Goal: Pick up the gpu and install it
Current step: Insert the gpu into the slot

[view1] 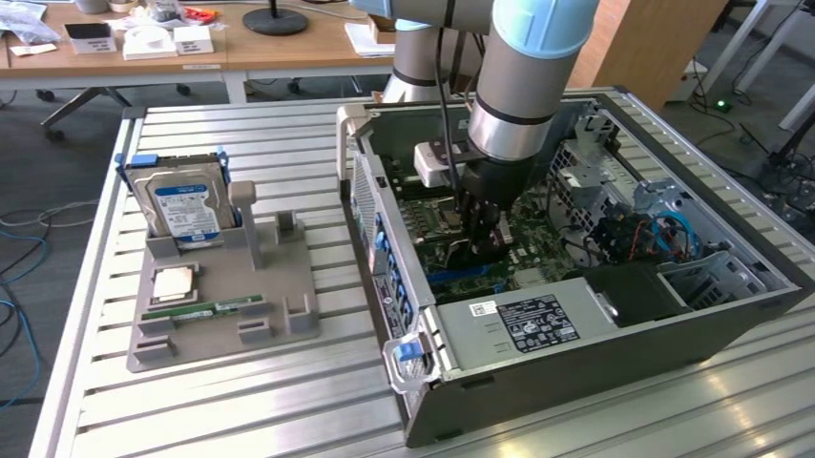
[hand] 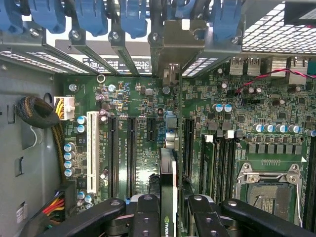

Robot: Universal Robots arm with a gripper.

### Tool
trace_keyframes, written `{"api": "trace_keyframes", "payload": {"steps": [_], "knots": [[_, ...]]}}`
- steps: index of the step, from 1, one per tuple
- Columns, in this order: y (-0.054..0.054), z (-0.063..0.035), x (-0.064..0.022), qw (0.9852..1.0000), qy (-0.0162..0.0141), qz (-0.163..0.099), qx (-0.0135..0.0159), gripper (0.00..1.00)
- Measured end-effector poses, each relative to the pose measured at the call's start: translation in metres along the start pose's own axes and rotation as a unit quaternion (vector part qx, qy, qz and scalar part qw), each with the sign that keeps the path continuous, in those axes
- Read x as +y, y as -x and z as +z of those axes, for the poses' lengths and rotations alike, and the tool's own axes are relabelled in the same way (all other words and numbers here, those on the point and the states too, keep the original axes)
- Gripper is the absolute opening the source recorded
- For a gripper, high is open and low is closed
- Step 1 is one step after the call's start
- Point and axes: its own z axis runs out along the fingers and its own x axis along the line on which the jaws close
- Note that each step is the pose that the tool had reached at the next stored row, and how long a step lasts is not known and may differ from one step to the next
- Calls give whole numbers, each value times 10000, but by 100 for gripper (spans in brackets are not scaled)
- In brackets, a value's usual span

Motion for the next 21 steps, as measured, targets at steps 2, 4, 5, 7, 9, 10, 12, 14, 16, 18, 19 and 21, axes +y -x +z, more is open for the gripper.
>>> {"api": "trace_keyframes", "payload": {"steps": [2,4,5,7,9,10,12,14,16,18,19,21], "knots": [[1,-6,0,10000,-2,0,-5,27],[1,-27,-1,10000,-2,0,-9,27],[1,-37,-1,10000,-2,0,-9,27],[1,-38,-1,10000,-2,0,-11,27],[-1,-39,-1,10000,-2,11,-10,27],[-2,-38,-1,10000,-2,24,-9,27],[-4,-38,-1,10000,-3,61,-7,27],[-4,-38,-1,9999,-4,105,-1,27],[-4,-36,-2,9999,-5,152,1,27],[-4,-36,-1,9999,-6,161,2,27],[-4,-35,-1,9999,-6,162,2,27],[-4,-29,-1,9999,-6,164,1,27]]}}
